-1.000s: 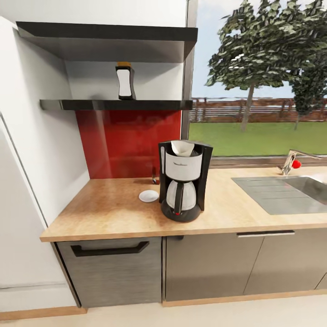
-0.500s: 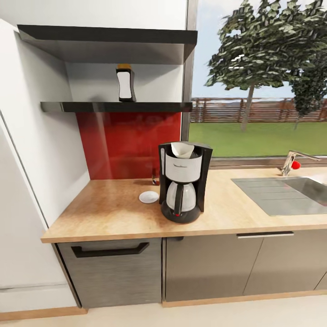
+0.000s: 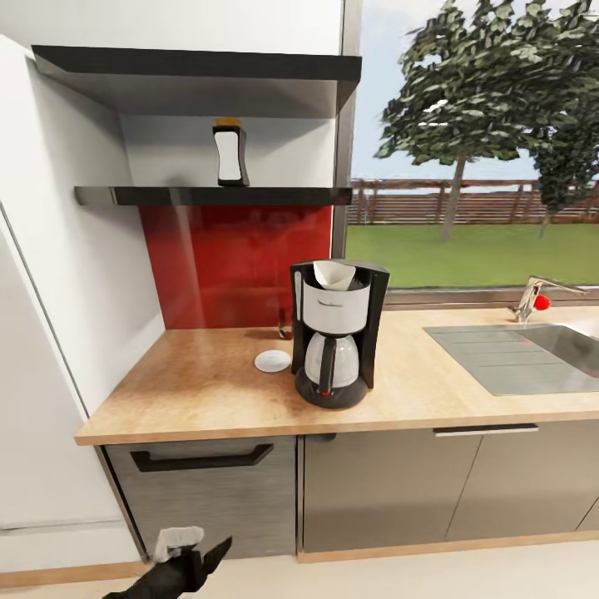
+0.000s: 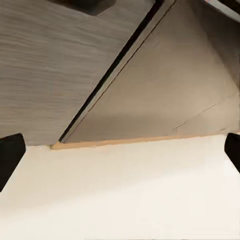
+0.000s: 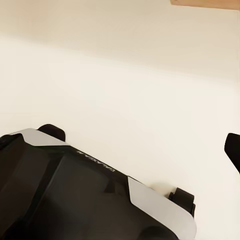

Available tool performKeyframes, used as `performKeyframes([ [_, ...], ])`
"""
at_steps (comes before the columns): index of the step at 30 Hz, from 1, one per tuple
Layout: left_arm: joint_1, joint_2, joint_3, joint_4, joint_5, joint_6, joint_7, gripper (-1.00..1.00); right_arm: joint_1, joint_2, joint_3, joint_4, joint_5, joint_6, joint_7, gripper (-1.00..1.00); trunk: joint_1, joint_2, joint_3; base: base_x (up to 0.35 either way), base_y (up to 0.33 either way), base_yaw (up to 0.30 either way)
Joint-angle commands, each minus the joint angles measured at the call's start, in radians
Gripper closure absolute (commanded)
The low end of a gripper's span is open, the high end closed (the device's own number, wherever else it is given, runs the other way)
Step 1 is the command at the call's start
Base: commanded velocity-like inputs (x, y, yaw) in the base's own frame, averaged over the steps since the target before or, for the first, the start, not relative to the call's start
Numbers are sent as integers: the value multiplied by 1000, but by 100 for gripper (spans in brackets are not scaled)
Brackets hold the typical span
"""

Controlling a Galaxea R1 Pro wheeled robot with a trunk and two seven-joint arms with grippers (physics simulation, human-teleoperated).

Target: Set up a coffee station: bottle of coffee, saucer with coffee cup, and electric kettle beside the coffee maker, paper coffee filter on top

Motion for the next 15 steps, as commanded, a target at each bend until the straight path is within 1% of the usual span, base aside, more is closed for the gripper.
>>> performKeyframes([
  [1, 0, 0, -25, -53, 7, 51, -1, -100, -1, 1, -8, -3, 10, -6, 4, -100, 0, -1, -1, 0, 0, 0],
  [3, 0, -4, -62, -128, 8, 116, -1, -100, -1, 1, -8, -3, 10, -6, 4, -100, 0, -1, -1, 0, 0, 0],
  [4, 1, -17, -88, -181, 9, 163, -1, -100, -1, 1, -8, -3, 10, -6, 4, -100, 0, -1, -1, 0, 0, 0],
  [7, -6, -44, -110, -227, 10, 207, -1, -100, -1, 1, -8, -3, 10, -6, 4, -100, 0, -1, -1, 0, 0, 0],
  [9, -24, -62, -118, -245, 10, 232, -1, -100, -1, 1, -8, -2, 10, -7, 4, -100, 0, -1, -1, 0, 0, 0],
  [10, -55, -76, -123, -257, 11, 264, -3, -100, -1, 1, -8, -2, 10, -7, 4, -100, 0, -1, -1, 0, 0, 0],
  [13, -120, -88, -128, -267, 13, 331, -23, -100, -1, 1, -8, -2, 10, -7, 4, -100, 0, -1, -1, 0, 0, 0],
  [15, -169, -95, -130, -270, 14, 383, -54, -100, -1, 1, -8, -1, 10, -6, 4, -100, 0, -1, -1, 0, 0, 0],
])
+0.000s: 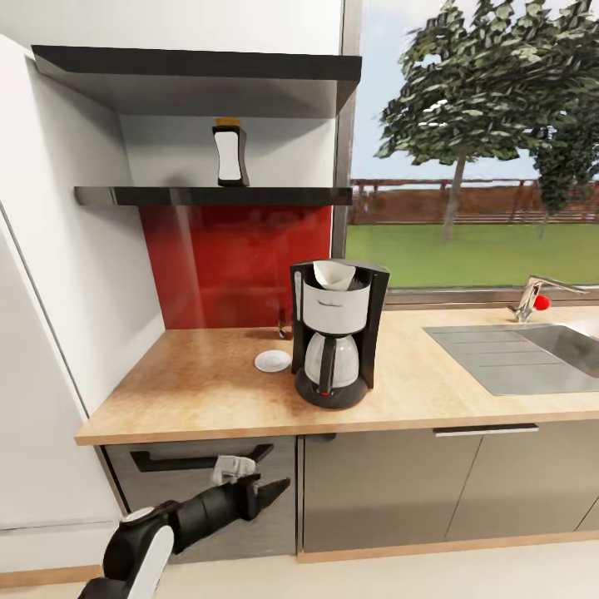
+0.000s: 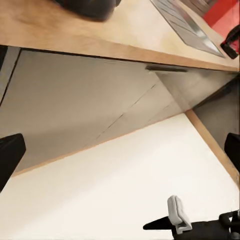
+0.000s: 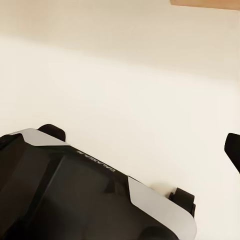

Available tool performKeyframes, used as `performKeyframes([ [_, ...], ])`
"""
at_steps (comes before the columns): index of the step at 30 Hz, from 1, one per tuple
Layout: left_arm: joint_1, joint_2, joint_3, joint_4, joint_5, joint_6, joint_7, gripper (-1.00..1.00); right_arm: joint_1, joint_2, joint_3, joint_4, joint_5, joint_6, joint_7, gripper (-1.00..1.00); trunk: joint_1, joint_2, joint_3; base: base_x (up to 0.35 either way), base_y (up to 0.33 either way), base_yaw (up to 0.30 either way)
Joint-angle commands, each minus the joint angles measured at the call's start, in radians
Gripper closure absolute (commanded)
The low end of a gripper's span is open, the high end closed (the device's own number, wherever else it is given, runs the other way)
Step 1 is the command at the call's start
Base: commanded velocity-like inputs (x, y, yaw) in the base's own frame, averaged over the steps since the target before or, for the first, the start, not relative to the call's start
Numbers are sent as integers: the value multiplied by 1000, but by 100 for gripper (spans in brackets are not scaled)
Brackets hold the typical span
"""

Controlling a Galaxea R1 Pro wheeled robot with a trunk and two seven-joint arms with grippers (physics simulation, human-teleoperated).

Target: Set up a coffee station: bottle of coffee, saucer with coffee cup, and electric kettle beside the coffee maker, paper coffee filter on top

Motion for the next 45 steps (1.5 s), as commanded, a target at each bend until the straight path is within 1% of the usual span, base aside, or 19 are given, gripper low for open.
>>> performKeyframes([
  [1, -28, -4, 0, -2, 3, 34, -21, -100, -1, 1, -8, -3, 10, -6, 4, -100, 0, -1, -2, 0, 0, 0],
  [5, -132, -17, -1, -5, 4, 130, -107, -100, -1, 1, -8, -3, 10, -6, 4, -100, 0, -1, -2, 0, 0, 0],
  [6, -182, -21, -2, -6, 4, 171, -139, -100, -1, 1, -8, -3, 10, -6, 4, -100, 0, -1, -2, 0, 0, 0],
  [10, -306, -30, -2, -6, 22, 230, -182, -100, -1, 1, -8, -2, 10, -7, -11, -100, 0, -1, -2, 0, 0, 0],
  [11, -427, -51, -1, -4, 114, 250, -194, -100, -1, 1, -8, -1, 9, -7, -61, -100, 0, -1, -2, 0, 0, 0],
  [14, -528, -59, -1, 0, 167, 256, -196, -100, -1, 2, -7, 0, 9, -7, -91, -100, 0, -1, -2, 0, 0, 0],
  [16, -583, -61, -1, 3, 181, 258, -195, -100, -1, 2, -7, 0, 9, -7, -99, -100, 0, -1, -2, 0, 0, 0],
  [18, -675, -62, -1, 12, 193, 260, -195, -100, -1, 3, -7, 0, 9, -7, -105, -100, 0, -1, -2, 0, 0, 0],
  [20, -944, -64, 1, 123, 202, 261, -177, -100, -1, 3, -7, 1, 9, -7, -111, -100, 0, -1, -2, 0, 0, 0],
  [22, -1050, -64, 2, 182, 202, 261, -133, -100, -1, 3, -7, 1, 9, -7, -112, -100, 0, -1, -2, 0, 0, 0],
  [23, -1183, -64, 2, 246, 202, 261, -8, -100, -1, 3, -7, 1, 9, -7, -112, -100, 0, -1, -2, 0, 0, 0],
  [24, -1214, -64, 2, 260, 202, 261, 27, -100, -1, 3, -7, 1, 9, -7, -112, -100, 0, -1, -2, 0, 0, 0],
  [25, -1340, -63, 2, 327, 201, 260, 185, -100, -1, 3, -7, 1, 9, -7, -112, -100, 0, -1, -2, 0, 0, 0],
  [28, -1430, -63, 1, 381, 197, 258, 305, -100, -1, 3, -7, 1, 10, -7, -112, -100, 0, -1, -2, 0, 0, 0],
  [32, -1472, -63, -3, 413, 179, 257, 420, -100, -1, 3, -7, 1, 10, -7, -112, -100, 0, -1, -2, 0, 0, 0],
  [34, -1495, -63, -17, 434, 152, 257, 547, -100, -1, 3, -7, 1, 10, -7, -112, -100, 0, -1, -2, 0, 0, 0],
  [38, -1539, -64, -93, 467, 122, 254, 695, -100, -1, 3, -7, 3, 10, -7, -112, -100, 0, -1, -2, 0, 0, 0],
  [42, -1551, -65, -189, 480, 57, 254, 863, -100, -1, 2, -8, 4, 11, -7, -112, -100, 0, -1, -2, 0, 0, 0],
  [45, -1555, -65, -221, 479, 32, 254, 953, -100, 1, 1, -8, 4, 12, -7, -110, -100, 0, -1, -2, 33, 0, 0],
])
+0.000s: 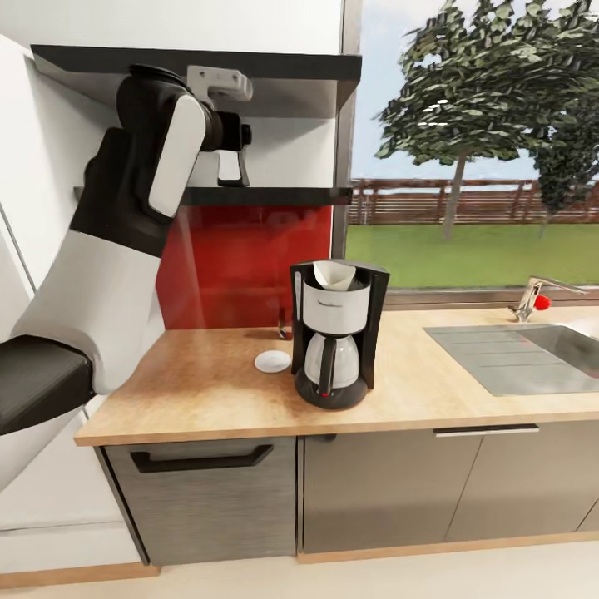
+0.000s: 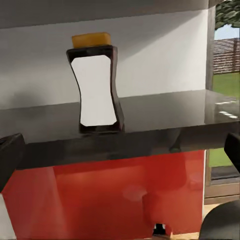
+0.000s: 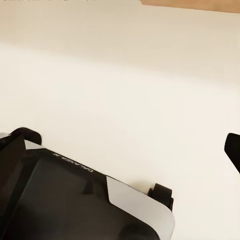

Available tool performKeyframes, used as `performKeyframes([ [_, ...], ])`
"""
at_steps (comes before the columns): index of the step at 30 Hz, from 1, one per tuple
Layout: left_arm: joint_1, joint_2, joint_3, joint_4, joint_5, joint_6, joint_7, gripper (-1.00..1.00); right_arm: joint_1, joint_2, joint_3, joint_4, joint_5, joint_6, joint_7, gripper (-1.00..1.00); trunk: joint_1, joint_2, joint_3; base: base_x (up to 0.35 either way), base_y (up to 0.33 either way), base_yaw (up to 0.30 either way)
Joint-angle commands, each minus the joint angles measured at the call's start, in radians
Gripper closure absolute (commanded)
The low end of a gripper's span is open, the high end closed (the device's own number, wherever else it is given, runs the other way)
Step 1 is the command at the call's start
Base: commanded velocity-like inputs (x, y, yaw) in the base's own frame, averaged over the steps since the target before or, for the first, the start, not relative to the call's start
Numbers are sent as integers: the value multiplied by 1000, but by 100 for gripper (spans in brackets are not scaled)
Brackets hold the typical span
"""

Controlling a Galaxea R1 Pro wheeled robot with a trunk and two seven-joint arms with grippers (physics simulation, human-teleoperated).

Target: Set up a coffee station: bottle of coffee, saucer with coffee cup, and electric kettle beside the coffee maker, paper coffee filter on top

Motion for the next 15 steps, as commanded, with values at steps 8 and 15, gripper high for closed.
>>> performKeyframes([
  [8, -2, 6, -5, -10, 1, -2, 93, -100, 3, 1, -8, -3, 15, -6, 4, -100, 0, -1, -1, 97, 0, 0],
  [15, -2, 6, 64, -33, 3, -2, 149, -100, 29, 0, -8, -2, 19, -8, 4, -100, 0, -1, -1, 130, 0, 0],
])
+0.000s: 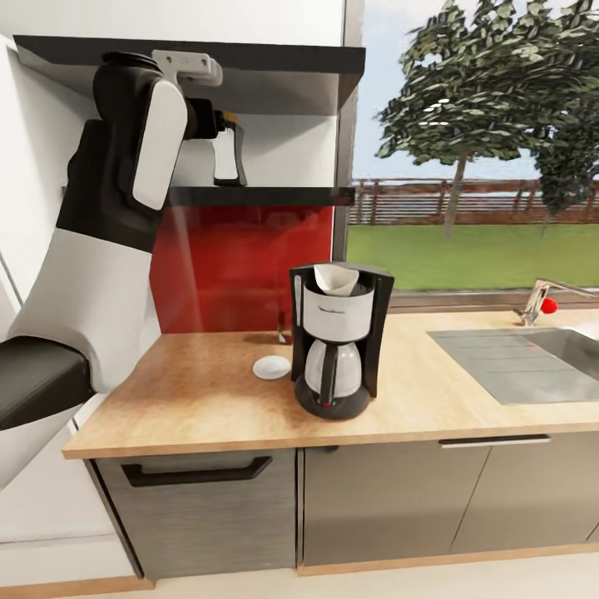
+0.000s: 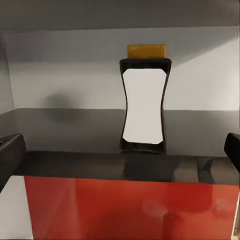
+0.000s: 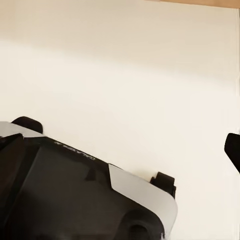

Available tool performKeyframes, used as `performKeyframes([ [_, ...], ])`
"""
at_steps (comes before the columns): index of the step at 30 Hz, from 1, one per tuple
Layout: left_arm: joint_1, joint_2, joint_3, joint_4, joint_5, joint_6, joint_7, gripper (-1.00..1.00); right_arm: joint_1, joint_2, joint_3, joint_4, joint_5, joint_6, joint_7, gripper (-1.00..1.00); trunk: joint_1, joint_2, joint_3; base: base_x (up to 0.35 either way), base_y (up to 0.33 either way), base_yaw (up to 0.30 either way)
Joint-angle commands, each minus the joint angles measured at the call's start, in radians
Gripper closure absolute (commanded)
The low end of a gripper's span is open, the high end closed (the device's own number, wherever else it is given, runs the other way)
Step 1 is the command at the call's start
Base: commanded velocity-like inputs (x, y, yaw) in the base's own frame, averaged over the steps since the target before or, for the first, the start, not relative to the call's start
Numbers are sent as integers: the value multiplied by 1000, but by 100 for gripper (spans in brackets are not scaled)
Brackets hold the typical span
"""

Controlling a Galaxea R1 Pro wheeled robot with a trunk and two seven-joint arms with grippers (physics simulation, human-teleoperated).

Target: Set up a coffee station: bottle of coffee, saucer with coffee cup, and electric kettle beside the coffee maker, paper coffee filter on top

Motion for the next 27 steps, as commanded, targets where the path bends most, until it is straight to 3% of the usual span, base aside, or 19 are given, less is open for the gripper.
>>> performKeyframes([
  [1, -1, 0, 2, -1, 12, 1, 11, -100, 4, 1, -8, -3, 10, -8, 5, -100, 0, -1, -1, 196, 0, 0],
  [3, -1, -1, 6, -1, 12, 1, 12, -100, 23, 2, -6, 12, 31, -38, 5, -100, 0, -1, -1, 209, 0, 0],
  [7, -1, -3, 10, -1, 12, 2, 13, -100, 42, 2, -5, 75, 131, -90, 0, -100, 0, -1, -1, 122, 0, 0],
  [16, -1, -3, 11, 0, 13, 2, 13, -100, 47, 2, -2, 138, 166, -98, -5, -100, 0, -1, -1, 150, 0, 0],
  [18, -1, -3, 11, 0, 12, 1, 13, -100, 47, 2, -2, 154, 188, -99, -13, -100, 0, -1, -1, 29, 0, 0],
  [20, -1, -3, 11, 1, 12, 2, 13, -100, 48, 1, -2, 172, 254, -99, -28, -100, 0, -1, -1, 49, 0, 0],
  [23, -1, -3, 11, 2, 12, 2, 13, -100, 48, 1, -2, 181, 298, -99, -35, -100, 0, -1, -1, 159, 0, 0],
  [27, -1, -3, 11, 2, 13, 1, 13, -100, 48, 1, -3, 184, 316, -99, -38, -100, 0, -1, -1, 141, 0, 0],
])
